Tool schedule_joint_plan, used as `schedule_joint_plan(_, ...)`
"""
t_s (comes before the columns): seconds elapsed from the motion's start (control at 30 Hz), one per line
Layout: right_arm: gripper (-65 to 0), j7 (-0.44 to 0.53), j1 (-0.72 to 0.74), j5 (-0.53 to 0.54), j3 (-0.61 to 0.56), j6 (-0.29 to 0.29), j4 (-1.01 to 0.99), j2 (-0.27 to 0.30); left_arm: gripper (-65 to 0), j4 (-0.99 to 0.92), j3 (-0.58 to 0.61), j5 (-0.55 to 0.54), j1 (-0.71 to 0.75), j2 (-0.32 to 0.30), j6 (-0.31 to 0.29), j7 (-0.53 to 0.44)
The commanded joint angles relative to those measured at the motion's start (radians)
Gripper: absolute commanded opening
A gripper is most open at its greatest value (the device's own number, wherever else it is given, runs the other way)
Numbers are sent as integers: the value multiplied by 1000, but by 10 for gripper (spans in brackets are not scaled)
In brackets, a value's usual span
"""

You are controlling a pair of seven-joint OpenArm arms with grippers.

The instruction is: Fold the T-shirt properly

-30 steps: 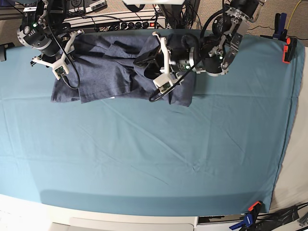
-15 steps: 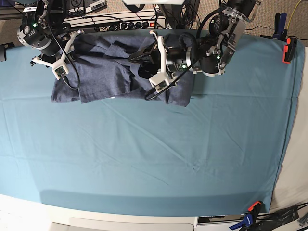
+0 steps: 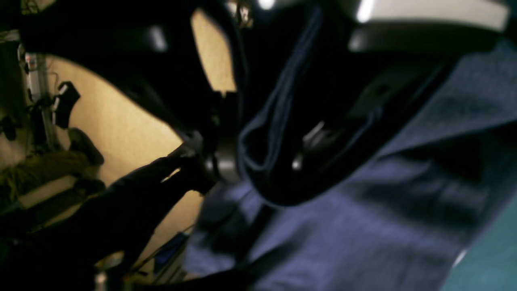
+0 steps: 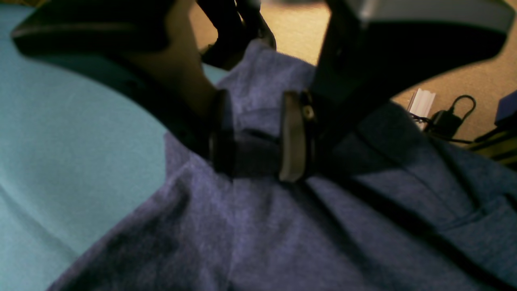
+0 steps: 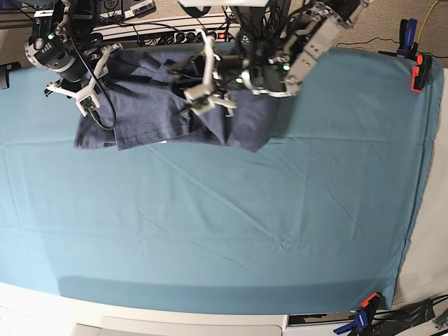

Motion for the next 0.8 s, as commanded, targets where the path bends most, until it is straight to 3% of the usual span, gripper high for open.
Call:
schedule_joint_plan(0.0, -452, 19, 1, 6, 9, -4, 16, 11, -462, 18, 7, -7, -20, 20, -7, -33)
schedule_joint_plan(0.27, -452, 19, 1, 6, 9, -4, 16, 9, -462, 18, 11, 30, -84, 50, -7, -34)
schedule_joint_plan(0.5, -452, 24, 1, 6, 9, -4, 16, 8, -462, 17, 11, 102, -115, 55, -2, -113)
schedule_joint_plan(0.77, -452, 51, 1, 6, 9, -4, 16, 8, -462, 17, 11, 177, -203, 89, 23, -122)
